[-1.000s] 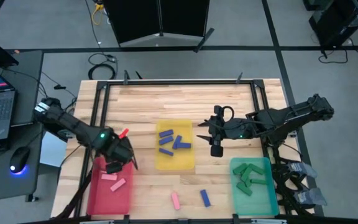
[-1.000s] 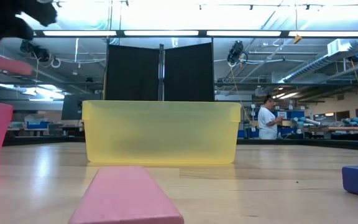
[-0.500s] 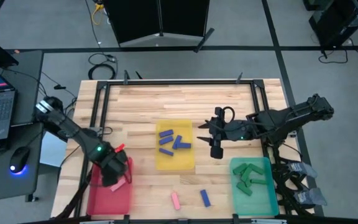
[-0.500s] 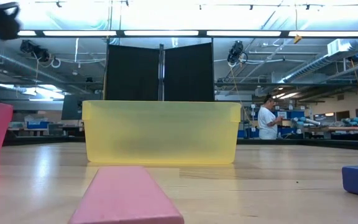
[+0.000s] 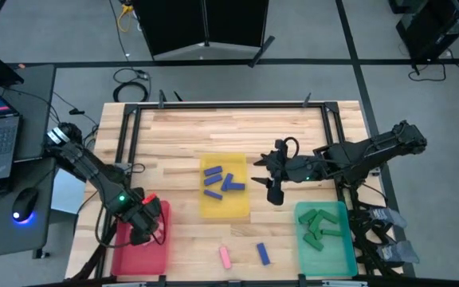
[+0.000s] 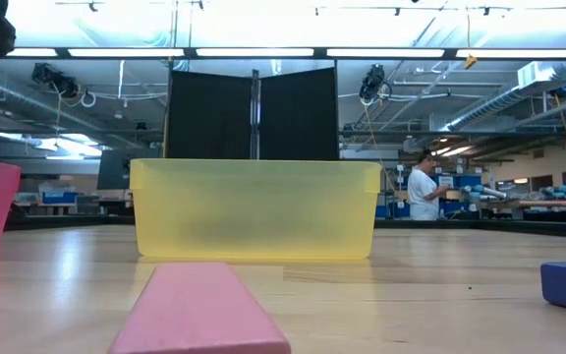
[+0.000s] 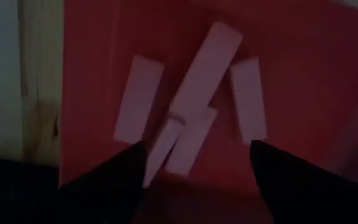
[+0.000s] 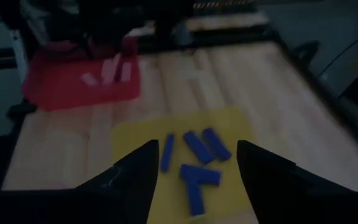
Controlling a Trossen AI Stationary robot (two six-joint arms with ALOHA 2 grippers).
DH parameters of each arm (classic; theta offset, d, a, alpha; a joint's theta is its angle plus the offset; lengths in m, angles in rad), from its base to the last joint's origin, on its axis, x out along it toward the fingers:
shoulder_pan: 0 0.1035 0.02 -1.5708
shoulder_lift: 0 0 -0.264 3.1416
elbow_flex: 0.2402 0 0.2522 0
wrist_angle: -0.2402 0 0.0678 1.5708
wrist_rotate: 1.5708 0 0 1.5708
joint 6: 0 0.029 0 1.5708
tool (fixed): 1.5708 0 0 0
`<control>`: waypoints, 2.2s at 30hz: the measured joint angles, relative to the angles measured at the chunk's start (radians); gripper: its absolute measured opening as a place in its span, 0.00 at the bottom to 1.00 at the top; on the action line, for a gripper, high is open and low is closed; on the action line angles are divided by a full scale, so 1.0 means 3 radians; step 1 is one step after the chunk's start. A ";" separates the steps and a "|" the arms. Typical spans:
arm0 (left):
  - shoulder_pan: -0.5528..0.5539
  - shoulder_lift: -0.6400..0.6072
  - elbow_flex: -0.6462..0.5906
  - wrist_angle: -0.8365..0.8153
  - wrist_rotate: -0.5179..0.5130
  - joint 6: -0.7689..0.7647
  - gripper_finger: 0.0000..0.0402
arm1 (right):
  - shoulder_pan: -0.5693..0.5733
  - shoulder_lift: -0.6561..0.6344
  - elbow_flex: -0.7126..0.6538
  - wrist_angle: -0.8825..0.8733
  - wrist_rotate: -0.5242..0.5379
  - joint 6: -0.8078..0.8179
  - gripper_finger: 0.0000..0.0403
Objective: Sort blocks
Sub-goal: Put the blue block into the yellow bin
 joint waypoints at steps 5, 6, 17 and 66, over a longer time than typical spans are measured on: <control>0.0001 -0.0007 0.0000 0.0244 -0.0257 0.0192 0.83 | -0.0015 0.0322 0.0001 0.0024 -0.0435 0.0294 0.61; 0.0001 -0.0012 0.0000 0.0307 -0.0309 0.0261 0.84 | -0.0015 0.0413 0.0001 0.0020 -0.0504 0.0355 0.62; 0.0076 -0.0022 0.0116 0.0606 -0.1284 0.0724 0.78 | 0.0353 0.1098 0.0001 0.0101 -0.0906 0.1130 0.66; 0.0196 0.0148 0.0271 0.1796 -0.1464 0.2112 0.70 | 0.1424 0.3271 0.2253 -0.2244 -0.0508 0.4509 0.67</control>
